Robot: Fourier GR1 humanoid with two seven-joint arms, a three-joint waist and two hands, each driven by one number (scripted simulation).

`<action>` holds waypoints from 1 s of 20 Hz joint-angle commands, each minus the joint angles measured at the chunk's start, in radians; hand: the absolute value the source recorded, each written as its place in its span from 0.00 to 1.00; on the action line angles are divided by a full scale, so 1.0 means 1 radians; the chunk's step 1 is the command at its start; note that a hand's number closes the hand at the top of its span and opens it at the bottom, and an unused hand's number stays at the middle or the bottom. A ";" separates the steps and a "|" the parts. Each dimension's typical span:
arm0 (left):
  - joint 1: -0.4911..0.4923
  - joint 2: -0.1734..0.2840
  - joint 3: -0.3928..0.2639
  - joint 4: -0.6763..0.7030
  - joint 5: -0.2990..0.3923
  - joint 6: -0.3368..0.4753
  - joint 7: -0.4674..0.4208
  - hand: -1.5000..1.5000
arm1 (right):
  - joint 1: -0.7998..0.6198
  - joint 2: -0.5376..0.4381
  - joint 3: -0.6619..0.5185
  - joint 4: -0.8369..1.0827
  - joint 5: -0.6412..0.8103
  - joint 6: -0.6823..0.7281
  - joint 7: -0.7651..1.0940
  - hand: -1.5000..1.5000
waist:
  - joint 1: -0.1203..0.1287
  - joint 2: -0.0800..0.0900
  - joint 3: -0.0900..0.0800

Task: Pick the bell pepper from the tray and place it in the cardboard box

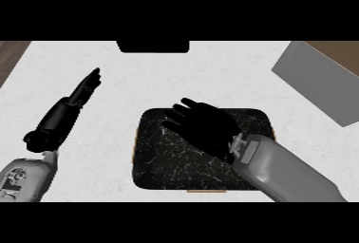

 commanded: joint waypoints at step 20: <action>0.017 -0.088 0.088 0.030 -0.103 -0.074 -0.039 0.50 | 0.065 0.154 -0.100 0.267 0.311 -0.146 -0.164 0.00 | -0.003 0.000 0.000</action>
